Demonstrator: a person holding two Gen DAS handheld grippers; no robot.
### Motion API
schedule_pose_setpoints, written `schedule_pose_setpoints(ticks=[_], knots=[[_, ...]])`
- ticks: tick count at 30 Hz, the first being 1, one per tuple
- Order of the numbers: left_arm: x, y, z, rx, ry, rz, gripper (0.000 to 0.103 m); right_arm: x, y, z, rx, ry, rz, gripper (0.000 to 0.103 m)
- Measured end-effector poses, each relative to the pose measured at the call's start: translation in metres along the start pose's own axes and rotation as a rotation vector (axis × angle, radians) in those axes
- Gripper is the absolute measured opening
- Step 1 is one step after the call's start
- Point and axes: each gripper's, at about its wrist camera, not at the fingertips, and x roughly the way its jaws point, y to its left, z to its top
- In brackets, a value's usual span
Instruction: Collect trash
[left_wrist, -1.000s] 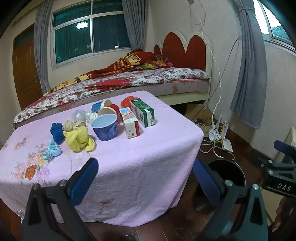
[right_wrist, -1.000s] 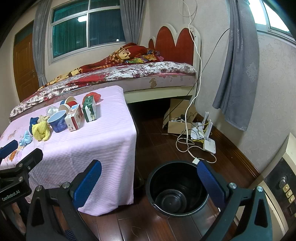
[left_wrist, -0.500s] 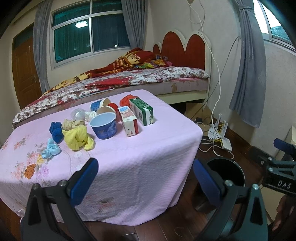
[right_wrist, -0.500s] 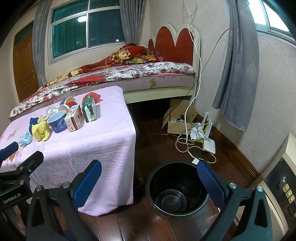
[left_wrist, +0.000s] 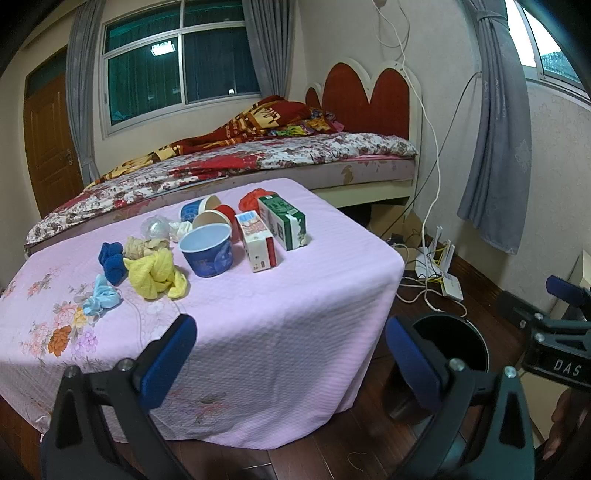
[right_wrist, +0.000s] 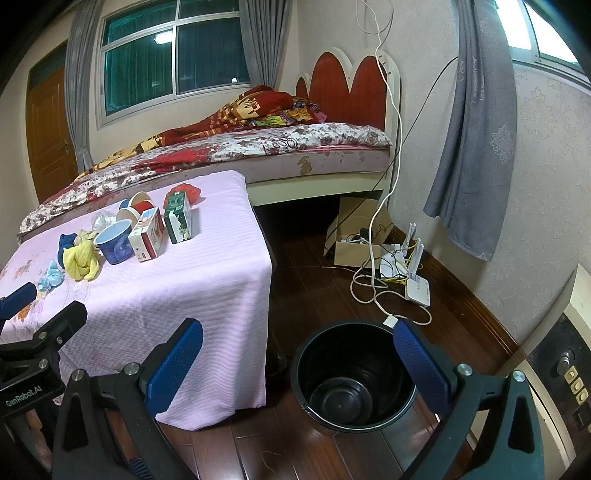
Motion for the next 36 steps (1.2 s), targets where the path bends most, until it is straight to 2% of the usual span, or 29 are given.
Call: schedule_pose_setpoints(ticks=[36], knots=[[-0.0005,-0.001,-0.0001,-0.001,0.002,0.0,0.103,0.0016,0.0013,0.0001,-0.001,0.003,0.003,0.103]])
